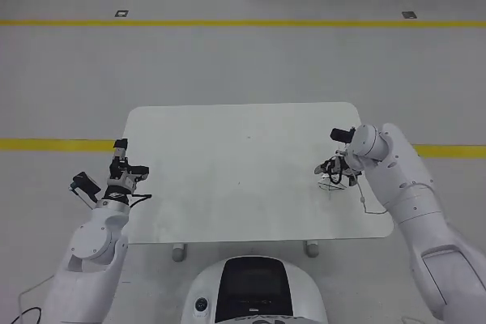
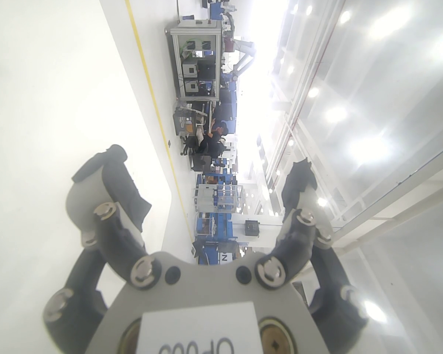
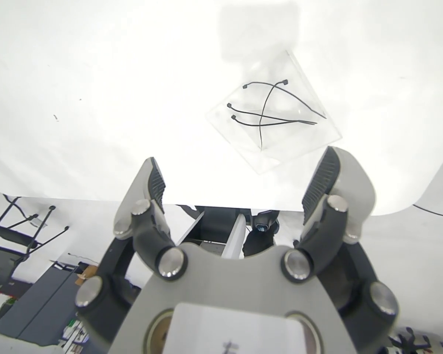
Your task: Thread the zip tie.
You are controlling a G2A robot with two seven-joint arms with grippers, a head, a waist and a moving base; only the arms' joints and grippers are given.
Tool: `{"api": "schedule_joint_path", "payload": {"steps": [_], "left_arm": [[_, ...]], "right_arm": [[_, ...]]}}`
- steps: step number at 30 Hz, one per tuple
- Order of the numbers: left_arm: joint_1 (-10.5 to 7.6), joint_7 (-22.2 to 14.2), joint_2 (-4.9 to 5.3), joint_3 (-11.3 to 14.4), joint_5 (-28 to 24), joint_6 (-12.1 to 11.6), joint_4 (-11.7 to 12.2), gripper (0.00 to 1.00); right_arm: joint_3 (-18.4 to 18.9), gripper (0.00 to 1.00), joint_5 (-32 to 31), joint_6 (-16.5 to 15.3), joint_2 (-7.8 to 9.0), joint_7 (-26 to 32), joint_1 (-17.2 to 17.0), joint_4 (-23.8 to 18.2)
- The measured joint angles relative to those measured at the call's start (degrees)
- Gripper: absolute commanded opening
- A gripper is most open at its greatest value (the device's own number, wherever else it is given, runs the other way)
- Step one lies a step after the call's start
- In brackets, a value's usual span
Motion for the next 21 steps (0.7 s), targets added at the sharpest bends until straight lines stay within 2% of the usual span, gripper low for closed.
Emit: {"api": "schedule_joint_path", "payload": {"steps": [10, 12, 14, 15, 21], "left_arm": [[0.00, 0.00, 0.00, 0.00, 0.00, 0.00, 0.00, 1.00], [0.00, 0.00, 0.00, 0.00, 0.00, 0.00, 0.00, 1.00], [0.00, 0.00, 0.00, 0.00, 0.00, 0.00, 0.00, 1.00], [0.00, 0.00, 0.00, 0.00, 0.00, 0.00, 0.00, 1.00], [0.00, 0.00, 0.00, 0.00, 0.00, 0.00, 0.00, 1.00]], "right_arm": [[0.37, 1.00, 0.26, -0.77, 0.23, -0.58, -0.28, -0.84], [1.19, 1.00, -1.07, -5.87, 1.08, -0.89, -1.26, -2.87], [0.90, 1.00, -4.54, -12.39, 1.73, 0.02, -1.80, -4.24], [0.65, 1.00, -5.58, -14.30, 1.89, 0.07, -2.02, -4.60], [-0.12, 1.00, -5.58, -21.30, 2.74, 0.00, -1.98, -5.13]]}}
